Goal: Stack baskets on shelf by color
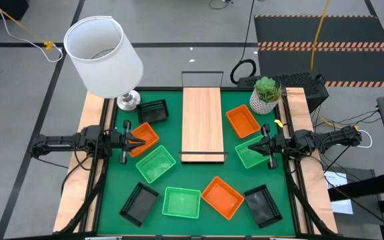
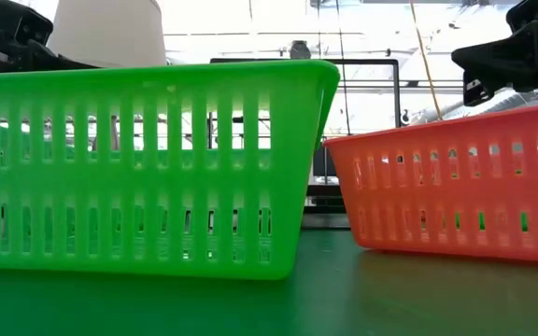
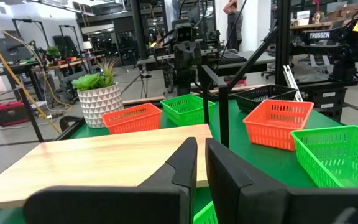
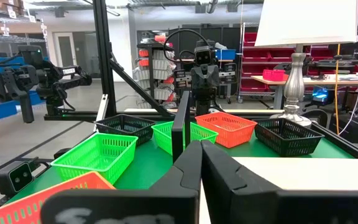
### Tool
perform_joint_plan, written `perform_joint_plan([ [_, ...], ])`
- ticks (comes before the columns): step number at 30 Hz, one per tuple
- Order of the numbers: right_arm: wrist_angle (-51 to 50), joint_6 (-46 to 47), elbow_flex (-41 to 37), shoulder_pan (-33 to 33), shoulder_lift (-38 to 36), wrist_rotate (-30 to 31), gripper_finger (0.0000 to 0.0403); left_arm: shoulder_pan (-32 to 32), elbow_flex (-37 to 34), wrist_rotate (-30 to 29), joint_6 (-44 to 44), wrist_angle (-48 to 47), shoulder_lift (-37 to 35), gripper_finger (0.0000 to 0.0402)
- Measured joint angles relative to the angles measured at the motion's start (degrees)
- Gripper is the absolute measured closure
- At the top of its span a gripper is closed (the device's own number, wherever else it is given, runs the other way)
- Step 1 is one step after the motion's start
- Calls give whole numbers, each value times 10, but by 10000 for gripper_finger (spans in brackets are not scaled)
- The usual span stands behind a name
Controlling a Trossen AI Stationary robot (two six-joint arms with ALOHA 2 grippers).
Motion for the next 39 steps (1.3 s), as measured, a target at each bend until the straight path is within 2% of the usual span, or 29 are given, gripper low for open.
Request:
perform_joint_plan([
  [30, 0, 0, 0, 0, 0, 0, 403, 0, 0, 0, 0, 2, 0, 364],
  [36, 0, 0, 0, 0, 0, 0, 403, 0, 0, -9, 32, 5, 0, 364],
  [39, 0, 0, 0, 0, 0, 0, 403, 0, 0, -9, 15, 22, 0, 364],
])
